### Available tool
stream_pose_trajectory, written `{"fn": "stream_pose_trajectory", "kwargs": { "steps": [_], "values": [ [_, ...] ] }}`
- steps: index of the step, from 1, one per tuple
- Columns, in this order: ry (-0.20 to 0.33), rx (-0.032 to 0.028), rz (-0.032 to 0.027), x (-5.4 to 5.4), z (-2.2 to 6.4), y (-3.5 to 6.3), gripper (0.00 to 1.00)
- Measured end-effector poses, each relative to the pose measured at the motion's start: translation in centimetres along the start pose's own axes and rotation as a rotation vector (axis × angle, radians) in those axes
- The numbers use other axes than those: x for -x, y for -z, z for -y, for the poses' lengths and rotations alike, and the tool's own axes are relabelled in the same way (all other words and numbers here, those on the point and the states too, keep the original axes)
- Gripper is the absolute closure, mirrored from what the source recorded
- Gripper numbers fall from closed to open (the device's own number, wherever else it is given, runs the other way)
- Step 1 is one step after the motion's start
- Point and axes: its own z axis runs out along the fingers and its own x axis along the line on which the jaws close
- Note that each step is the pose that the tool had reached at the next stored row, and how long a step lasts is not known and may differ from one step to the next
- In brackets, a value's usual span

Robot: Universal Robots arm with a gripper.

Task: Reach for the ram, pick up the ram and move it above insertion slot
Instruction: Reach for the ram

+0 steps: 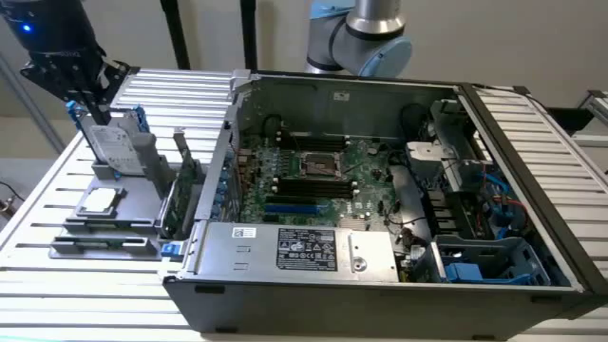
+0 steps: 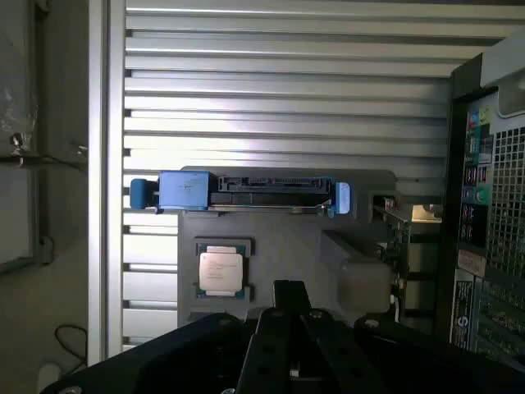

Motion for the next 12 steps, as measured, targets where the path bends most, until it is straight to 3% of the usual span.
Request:
{"fn": "stream_pose_trajectory", "kwargs": {
  "steps": [12],
  "values": [
    [0.0,0.0,-0.0001,0.0,0.0,0.0,0.89]
  ]
}}
